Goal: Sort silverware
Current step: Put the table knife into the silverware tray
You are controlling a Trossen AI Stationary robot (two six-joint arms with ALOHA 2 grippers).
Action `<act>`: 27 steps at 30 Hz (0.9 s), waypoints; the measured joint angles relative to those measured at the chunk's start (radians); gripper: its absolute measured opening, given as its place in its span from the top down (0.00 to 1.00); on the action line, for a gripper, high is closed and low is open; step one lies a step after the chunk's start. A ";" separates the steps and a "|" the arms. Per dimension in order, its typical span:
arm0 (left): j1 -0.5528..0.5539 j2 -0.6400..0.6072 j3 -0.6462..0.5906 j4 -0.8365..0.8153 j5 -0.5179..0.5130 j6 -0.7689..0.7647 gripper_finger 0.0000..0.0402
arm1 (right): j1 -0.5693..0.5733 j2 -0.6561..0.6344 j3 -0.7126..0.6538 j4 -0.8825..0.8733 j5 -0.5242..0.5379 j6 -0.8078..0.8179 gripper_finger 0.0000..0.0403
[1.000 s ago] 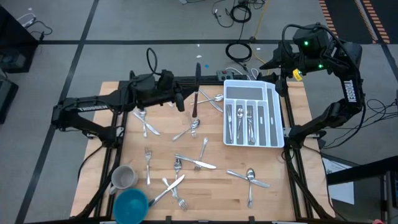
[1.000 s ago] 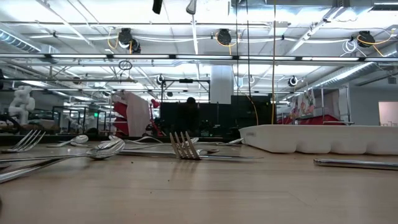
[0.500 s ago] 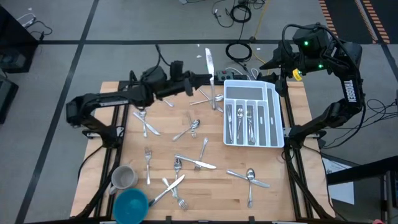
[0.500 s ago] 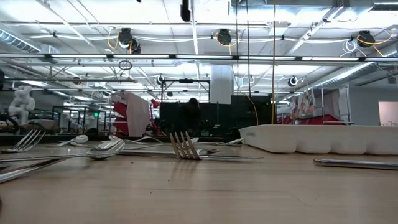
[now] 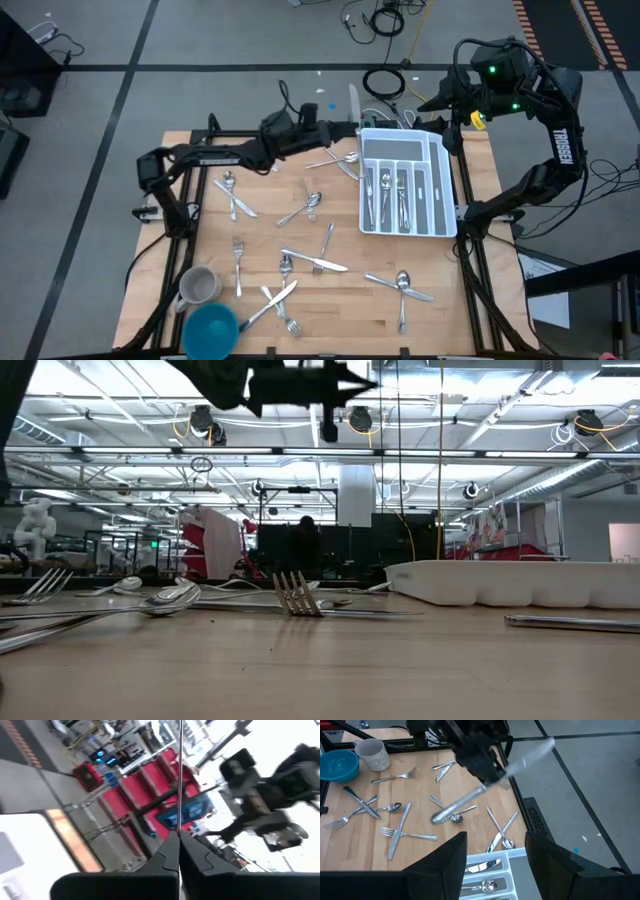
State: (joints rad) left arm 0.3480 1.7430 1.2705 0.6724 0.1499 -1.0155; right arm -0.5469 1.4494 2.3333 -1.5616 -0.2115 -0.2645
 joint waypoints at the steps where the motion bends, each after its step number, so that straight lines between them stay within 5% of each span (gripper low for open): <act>1: 0.004 0.013 0.000 -0.001 0.000 0.000 1.00 | 0.000 0.000 0.000 0.000 0.000 0.000 0.52; 27: -0.016 0.355 0.057 -0.036 0.039 -0.106 1.00 | 0.000 0.000 0.000 -0.008 0.000 -0.002 0.52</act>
State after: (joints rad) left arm 0.3323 2.0981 1.3273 0.6362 0.1893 -1.1214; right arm -0.5471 1.4494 2.3333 -1.5700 -0.2114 -0.2665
